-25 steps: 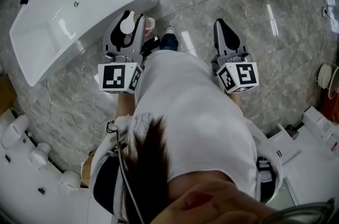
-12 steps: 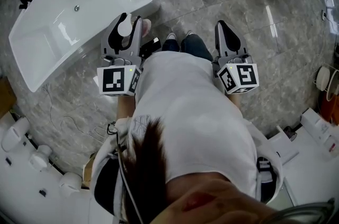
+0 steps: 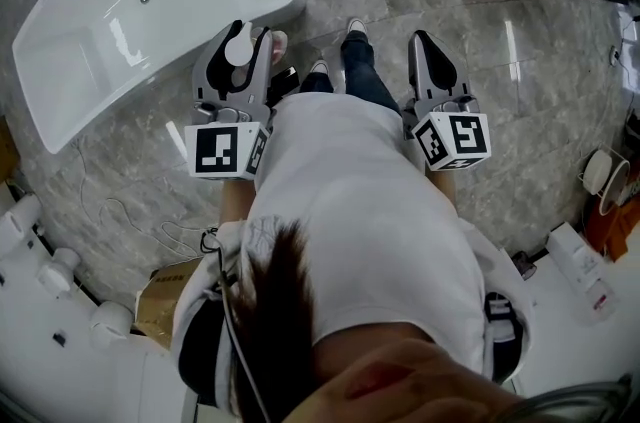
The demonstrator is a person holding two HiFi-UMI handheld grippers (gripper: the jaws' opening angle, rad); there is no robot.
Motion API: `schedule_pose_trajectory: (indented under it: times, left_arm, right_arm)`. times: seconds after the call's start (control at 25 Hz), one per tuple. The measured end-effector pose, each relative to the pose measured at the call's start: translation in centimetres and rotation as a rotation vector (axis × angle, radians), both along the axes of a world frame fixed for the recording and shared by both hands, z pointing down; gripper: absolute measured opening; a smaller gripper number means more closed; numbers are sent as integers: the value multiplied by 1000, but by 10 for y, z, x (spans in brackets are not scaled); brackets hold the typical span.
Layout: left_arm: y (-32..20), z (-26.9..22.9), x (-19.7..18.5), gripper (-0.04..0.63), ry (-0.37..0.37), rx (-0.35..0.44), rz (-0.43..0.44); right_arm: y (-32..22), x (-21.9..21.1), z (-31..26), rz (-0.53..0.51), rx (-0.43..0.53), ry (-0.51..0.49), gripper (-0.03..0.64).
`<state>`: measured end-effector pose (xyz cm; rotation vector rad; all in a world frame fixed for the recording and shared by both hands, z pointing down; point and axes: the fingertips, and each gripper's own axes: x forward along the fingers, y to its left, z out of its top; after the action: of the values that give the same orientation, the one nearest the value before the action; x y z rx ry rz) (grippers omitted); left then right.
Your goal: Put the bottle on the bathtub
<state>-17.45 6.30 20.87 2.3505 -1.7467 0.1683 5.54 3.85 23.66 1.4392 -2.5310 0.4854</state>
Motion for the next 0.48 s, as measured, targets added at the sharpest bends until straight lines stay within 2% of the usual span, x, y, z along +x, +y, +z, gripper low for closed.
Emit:
schedule_pose_trajectory:
  times: [0.2, 0.48]
  left_arm:
    - [-31, 4, 12, 163, 6, -18, -62]
    - [-78, -1, 29, 163, 4, 3, -178]
  right_arm:
    - [-45, 8, 6, -65, -24, -1, 14]
    - [-114, 17, 6, -186, -22, -10, 14]
